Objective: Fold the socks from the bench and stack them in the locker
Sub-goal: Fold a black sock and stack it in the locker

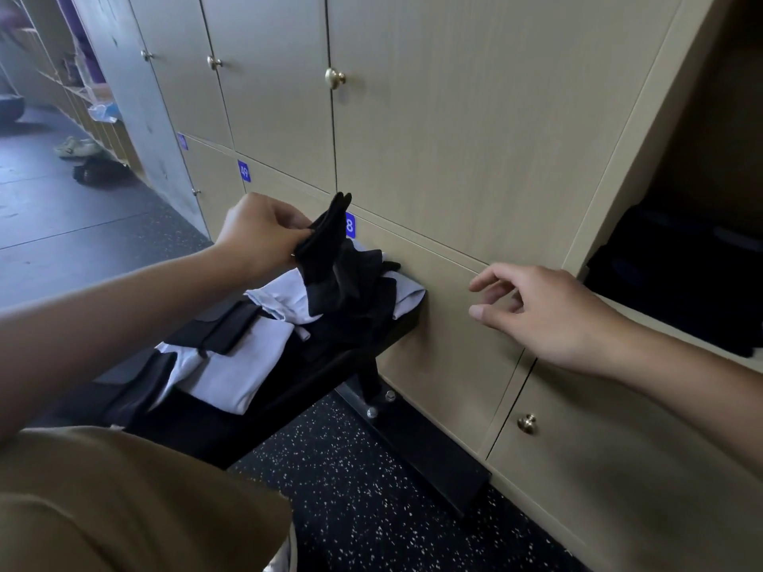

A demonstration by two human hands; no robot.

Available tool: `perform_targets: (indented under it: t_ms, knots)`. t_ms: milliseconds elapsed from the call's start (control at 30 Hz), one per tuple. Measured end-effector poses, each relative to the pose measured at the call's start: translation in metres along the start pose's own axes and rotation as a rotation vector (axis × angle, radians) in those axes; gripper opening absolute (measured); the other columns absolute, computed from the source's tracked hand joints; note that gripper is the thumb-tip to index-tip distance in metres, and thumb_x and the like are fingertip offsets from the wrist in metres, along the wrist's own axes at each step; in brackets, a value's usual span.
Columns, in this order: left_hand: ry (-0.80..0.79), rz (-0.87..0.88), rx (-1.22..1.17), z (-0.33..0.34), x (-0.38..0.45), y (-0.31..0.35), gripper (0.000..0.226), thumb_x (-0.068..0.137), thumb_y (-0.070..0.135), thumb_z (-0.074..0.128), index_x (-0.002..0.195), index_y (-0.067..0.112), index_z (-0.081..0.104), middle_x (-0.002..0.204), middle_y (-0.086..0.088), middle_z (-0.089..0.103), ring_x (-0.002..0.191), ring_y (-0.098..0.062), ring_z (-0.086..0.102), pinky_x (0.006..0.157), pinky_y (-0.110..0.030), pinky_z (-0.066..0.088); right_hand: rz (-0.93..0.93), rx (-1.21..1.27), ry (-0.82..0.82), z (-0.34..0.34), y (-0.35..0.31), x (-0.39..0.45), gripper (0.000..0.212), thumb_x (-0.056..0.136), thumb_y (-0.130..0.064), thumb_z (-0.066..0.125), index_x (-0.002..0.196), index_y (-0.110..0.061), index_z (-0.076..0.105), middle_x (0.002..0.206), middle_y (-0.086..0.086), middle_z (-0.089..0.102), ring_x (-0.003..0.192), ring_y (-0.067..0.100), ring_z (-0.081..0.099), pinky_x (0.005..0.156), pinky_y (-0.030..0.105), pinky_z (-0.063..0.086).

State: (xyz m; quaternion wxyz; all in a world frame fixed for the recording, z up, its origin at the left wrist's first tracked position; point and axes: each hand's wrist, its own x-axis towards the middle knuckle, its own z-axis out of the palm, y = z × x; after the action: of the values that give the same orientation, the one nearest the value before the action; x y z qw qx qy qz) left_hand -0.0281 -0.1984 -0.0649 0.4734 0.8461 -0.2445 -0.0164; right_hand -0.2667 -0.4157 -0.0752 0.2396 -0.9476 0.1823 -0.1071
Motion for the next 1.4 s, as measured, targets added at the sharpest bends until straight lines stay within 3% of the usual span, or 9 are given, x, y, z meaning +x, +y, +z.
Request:
perform_targets:
  t_ms: [200,467,633,800,967,1067,1167,1300,1400]
  knots:
    - [-0.125,0.123,-0.146,0.006,-0.033,0.045,0.017,0.087,0.002,0.067,0.08,0.012,0.079,0.084,-0.016,0.077,0.079,-0.027,0.074,0.089,-0.041,0.062,-0.072,0.305,0.106,-0.001,-0.011,-0.001,0.063,0.085,-0.046,0.075,0.139,-0.051,0.042,0.133,-0.016,0.052,0.116,0.002,0.056,0.096,0.028,0.048]
    - [-0.231,0.445,0.066,0.022,-0.062,0.073,0.01,0.086,0.02,0.078,0.084,0.03,0.08,0.077,0.01,0.078,0.076,-0.006,0.074,0.081,-0.034,0.059,-0.406,-0.135,0.273,-0.014,-0.022,-0.008,0.08,0.078,-0.055,0.075,0.148,-0.041,0.039,0.163,-0.011,0.022,0.151,0.01,0.011,0.119,0.033,0.014]
    - [-0.274,0.531,0.067,0.029,-0.078,0.083,0.013,0.087,0.017,0.076,0.087,0.03,0.081,0.079,0.017,0.077,0.076,0.006,0.071,0.075,-0.014,0.054,-0.544,-0.289,0.426,-0.015,-0.018,-0.007,0.04,0.089,-0.045,0.071,0.121,-0.023,0.063,0.132,-0.007,0.058,0.128,0.013,0.046,0.106,0.028,0.024]
    - [-0.34,0.533,-0.014,0.035,-0.082,0.084,0.012,0.094,0.021,0.072,0.093,0.027,0.081,0.084,0.016,0.077,0.081,0.005,0.071,0.082,-0.024,0.057,-0.57,-0.28,0.465,-0.018,-0.016,-0.012,0.022,0.093,-0.037,0.069,0.101,-0.016,0.063,0.09,-0.008,0.059,0.086,0.013,0.049,0.077,0.031,0.038]
    - [-0.567,0.463,-0.28,0.036,-0.082,0.079,0.047,0.109,0.045,0.041,0.112,0.013,0.076,0.099,-0.034,0.069,0.091,-0.052,0.066,0.087,-0.059,0.054,-0.347,0.107,0.342,-0.019,-0.017,-0.021,0.016,0.088,-0.025,0.076,0.099,-0.026,0.065,0.091,-0.014,0.066,0.088,0.005,0.06,0.074,0.022,0.047]
    - [-0.665,0.428,-0.318,0.037,-0.08,0.076,0.078,0.1,0.069,0.037,0.117,-0.002,0.063,0.1,-0.047,0.058,0.094,-0.065,0.055,0.091,-0.072,0.043,-0.23,0.453,0.315,-0.017,-0.017,-0.024,0.03,0.086,-0.018,0.078,0.101,-0.04,0.064,0.098,-0.025,0.071,0.096,-0.007,0.065,0.079,0.007,0.047]
    - [-0.669,0.406,-0.347,0.041,-0.079,0.076,0.08,0.098,0.067,0.042,0.119,-0.008,0.057,0.103,-0.046,0.058,0.098,-0.061,0.059,0.093,-0.069,0.045,-0.162,0.65,0.331,-0.015,-0.014,-0.024,0.034,0.086,-0.017,0.077,0.109,-0.038,0.064,0.107,-0.023,0.073,0.104,-0.004,0.067,0.087,0.012,0.052]
    - [-0.589,0.331,-0.393,0.053,-0.078,0.076,0.024,0.098,0.027,0.069,0.114,0.008,0.068,0.107,-0.014,0.075,0.1,-0.03,0.074,0.091,-0.046,0.06,-0.105,0.857,0.299,-0.015,-0.014,-0.031,0.027,0.09,-0.019,0.07,0.113,-0.031,0.065,0.108,-0.013,0.076,0.104,0.002,0.07,0.083,0.013,0.054]
    - [-0.607,0.262,-0.449,0.062,-0.078,0.076,0.017,0.093,0.016,0.07,0.108,0.008,0.069,0.097,-0.012,0.078,0.085,-0.019,0.075,0.081,-0.033,0.062,-0.053,0.899,0.27,-0.017,-0.015,-0.037,0.028,0.096,-0.018,0.064,0.123,-0.026,0.062,0.111,-0.007,0.076,0.106,0.005,0.071,0.085,0.015,0.054]
